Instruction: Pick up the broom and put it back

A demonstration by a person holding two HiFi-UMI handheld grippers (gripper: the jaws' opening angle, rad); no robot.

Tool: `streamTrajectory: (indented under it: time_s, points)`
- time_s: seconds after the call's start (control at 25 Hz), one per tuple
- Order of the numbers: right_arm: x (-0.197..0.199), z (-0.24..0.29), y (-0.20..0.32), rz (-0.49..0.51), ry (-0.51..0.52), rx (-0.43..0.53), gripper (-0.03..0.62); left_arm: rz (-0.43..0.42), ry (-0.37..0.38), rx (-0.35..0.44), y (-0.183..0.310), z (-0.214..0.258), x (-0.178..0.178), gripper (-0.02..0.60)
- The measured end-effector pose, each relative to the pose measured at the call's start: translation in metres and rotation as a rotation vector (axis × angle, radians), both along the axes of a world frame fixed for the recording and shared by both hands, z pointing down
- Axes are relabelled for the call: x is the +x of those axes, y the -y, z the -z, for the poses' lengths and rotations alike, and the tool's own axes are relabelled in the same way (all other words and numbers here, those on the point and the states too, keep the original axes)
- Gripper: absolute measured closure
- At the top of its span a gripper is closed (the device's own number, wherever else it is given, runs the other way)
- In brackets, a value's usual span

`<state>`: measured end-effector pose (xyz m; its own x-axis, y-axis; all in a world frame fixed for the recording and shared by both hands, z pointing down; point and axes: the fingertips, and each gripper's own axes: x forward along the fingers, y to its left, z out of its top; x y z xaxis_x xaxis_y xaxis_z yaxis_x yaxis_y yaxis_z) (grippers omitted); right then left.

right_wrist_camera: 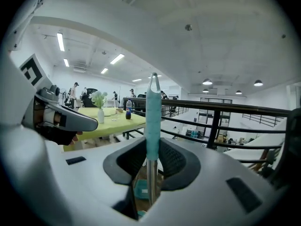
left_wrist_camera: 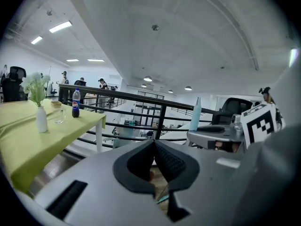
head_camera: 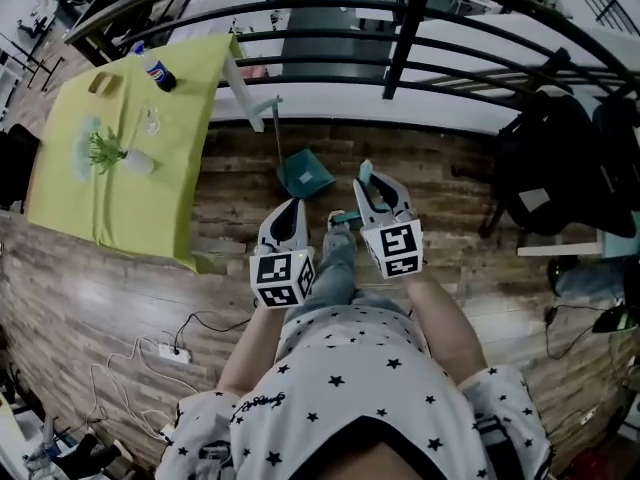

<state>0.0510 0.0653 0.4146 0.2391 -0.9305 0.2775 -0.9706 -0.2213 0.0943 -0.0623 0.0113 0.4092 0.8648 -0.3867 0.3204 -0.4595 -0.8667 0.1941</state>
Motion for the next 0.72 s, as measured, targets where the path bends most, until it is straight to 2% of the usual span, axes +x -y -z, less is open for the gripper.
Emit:
streamTrajectory:
  time_s: [0.2,0.44,0.72]
  points:
    - [0.048,0.002,0.008,-0.093,-0.015,0.015,0.517,-0.076,-0.012,-0.009,0.02,-0.007,0.051,0.569]
    - [0.109,-0.001,0.021,-0.19,-0.001,-0.007,0.517,-0.127,-0.028,-0.031,0.052,-0.007,0.115,0.569]
    - [0.183,0.003,0.049,-0.252,0.003,-0.024,0.517,-0.176,-0.037,-0.042,0.089,0.0,0.189,0.569]
